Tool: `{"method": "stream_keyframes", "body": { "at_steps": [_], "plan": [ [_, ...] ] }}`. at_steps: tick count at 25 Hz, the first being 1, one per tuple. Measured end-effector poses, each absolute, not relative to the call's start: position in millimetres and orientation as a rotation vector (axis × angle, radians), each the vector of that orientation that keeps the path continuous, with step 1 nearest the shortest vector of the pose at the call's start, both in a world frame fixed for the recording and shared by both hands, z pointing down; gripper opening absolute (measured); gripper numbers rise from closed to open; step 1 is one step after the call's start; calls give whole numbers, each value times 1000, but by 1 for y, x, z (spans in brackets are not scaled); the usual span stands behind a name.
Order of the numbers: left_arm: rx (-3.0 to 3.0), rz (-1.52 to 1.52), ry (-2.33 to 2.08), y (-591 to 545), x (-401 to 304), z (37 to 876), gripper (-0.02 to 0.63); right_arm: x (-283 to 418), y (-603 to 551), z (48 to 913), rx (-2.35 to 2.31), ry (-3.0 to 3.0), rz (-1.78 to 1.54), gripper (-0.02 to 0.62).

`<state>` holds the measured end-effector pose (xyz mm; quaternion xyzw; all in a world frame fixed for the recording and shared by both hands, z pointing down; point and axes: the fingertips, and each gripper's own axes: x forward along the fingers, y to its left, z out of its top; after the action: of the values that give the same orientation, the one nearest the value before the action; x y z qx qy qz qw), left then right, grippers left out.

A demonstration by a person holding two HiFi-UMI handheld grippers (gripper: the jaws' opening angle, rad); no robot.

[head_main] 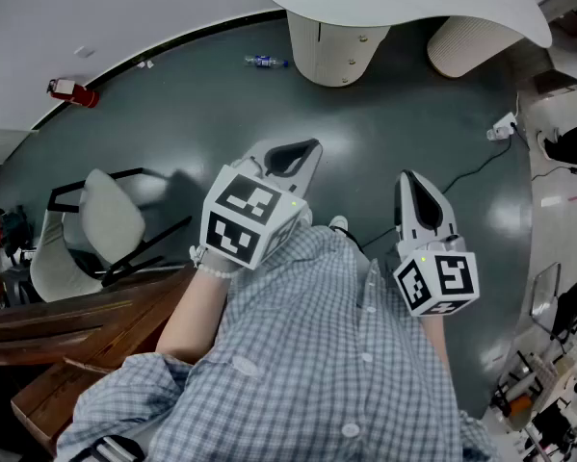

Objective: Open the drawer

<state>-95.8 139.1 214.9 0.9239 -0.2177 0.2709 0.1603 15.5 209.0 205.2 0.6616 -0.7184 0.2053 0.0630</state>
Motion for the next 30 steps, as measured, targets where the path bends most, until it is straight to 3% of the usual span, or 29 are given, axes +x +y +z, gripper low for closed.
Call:
{"method": "stream_keyframes", "body": {
  "at_steps": [20,30],
  "plan": [
    [2592,750,-604,114,-108,221,0,14,181,204,2026,-2133,672,8],
    [2563,723,-619,91,-124,232,0,12,165,194,2096,-2023,465,8]
  ]
}}
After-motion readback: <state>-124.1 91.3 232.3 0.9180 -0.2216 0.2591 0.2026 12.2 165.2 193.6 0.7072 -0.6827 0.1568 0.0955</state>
